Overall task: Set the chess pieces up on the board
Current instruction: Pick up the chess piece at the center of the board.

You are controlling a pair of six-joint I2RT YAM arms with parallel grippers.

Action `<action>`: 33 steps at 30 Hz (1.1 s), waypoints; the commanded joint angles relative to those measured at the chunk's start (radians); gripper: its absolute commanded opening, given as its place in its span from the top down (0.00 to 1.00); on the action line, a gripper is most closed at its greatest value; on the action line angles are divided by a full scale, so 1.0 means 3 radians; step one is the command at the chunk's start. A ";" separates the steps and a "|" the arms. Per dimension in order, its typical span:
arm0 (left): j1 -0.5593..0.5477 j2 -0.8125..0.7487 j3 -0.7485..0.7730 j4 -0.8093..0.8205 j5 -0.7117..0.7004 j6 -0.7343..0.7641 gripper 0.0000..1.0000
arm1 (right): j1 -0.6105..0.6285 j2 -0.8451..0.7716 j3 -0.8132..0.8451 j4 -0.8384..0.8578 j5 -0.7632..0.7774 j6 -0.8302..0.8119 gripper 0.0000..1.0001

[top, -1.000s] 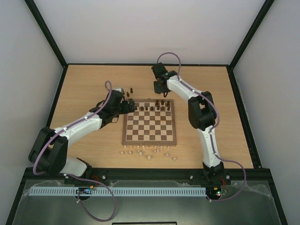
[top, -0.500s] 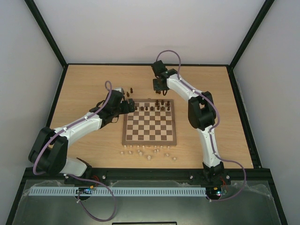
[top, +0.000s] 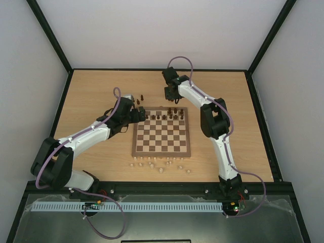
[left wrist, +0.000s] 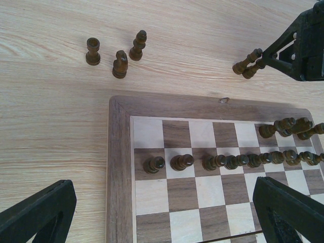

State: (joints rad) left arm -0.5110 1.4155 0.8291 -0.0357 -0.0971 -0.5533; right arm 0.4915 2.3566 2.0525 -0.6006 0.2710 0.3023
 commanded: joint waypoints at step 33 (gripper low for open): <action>0.0019 0.0015 -0.0048 0.0042 -0.0019 0.0000 0.01 | -0.0083 0.0330 0.0263 -0.0168 0.0086 0.0017 0.73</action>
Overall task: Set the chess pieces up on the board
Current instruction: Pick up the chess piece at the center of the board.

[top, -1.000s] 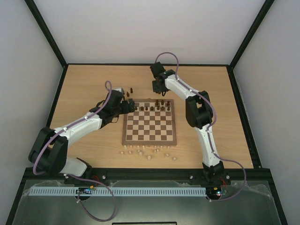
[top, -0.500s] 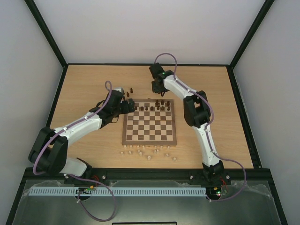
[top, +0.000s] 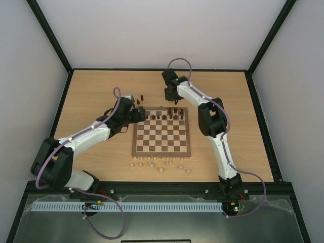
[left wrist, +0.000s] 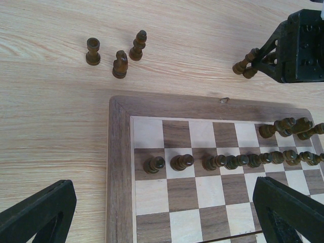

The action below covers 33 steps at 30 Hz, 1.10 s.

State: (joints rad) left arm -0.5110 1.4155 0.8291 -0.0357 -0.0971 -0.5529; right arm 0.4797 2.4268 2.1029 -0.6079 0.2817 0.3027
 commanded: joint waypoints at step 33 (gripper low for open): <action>0.0021 0.0022 -0.0051 0.0049 -0.0019 0.0002 0.01 | -0.0097 0.0240 0.0083 -0.0105 0.0019 0.0021 0.80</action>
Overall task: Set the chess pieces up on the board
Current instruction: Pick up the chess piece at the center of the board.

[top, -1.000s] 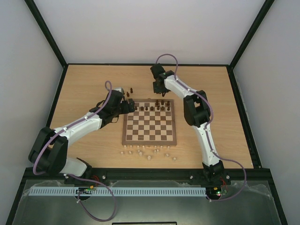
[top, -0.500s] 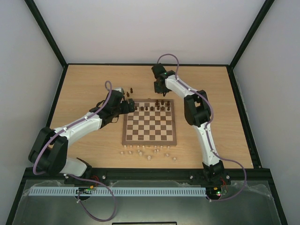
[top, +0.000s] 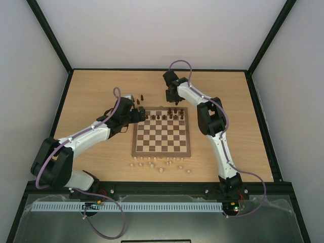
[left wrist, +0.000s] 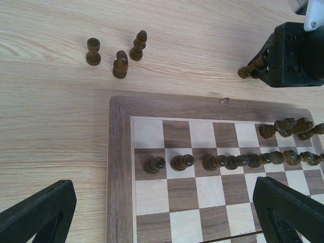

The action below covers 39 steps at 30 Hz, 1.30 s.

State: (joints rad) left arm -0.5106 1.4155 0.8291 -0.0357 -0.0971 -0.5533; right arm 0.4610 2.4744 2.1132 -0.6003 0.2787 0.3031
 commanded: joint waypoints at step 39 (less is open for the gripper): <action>0.0020 0.0038 -0.0047 0.0047 -0.0019 0.0006 0.01 | -0.0131 -0.0394 -0.0279 0.0188 -0.0078 0.0048 0.72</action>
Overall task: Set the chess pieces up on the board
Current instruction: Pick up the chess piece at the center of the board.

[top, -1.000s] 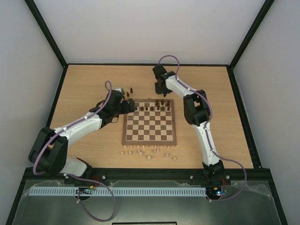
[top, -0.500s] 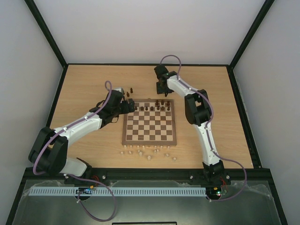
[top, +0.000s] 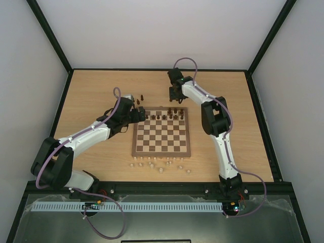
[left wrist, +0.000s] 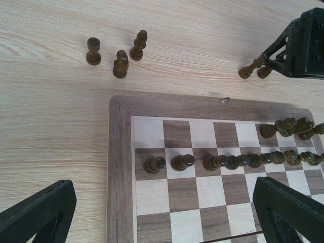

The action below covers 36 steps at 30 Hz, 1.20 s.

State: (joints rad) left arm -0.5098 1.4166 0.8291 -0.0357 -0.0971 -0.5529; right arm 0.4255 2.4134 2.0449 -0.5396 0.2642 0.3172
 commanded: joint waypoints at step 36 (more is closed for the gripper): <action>0.0017 -0.0118 -0.0074 0.0032 0.0006 -0.0034 0.01 | 0.0346 -0.1335 -0.0799 0.0041 -0.0110 0.0011 0.93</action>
State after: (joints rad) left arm -0.5098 1.4109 0.8288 -0.0357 -0.0971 -0.5541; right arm 0.4793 2.0655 1.8511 -0.5167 0.2497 0.3214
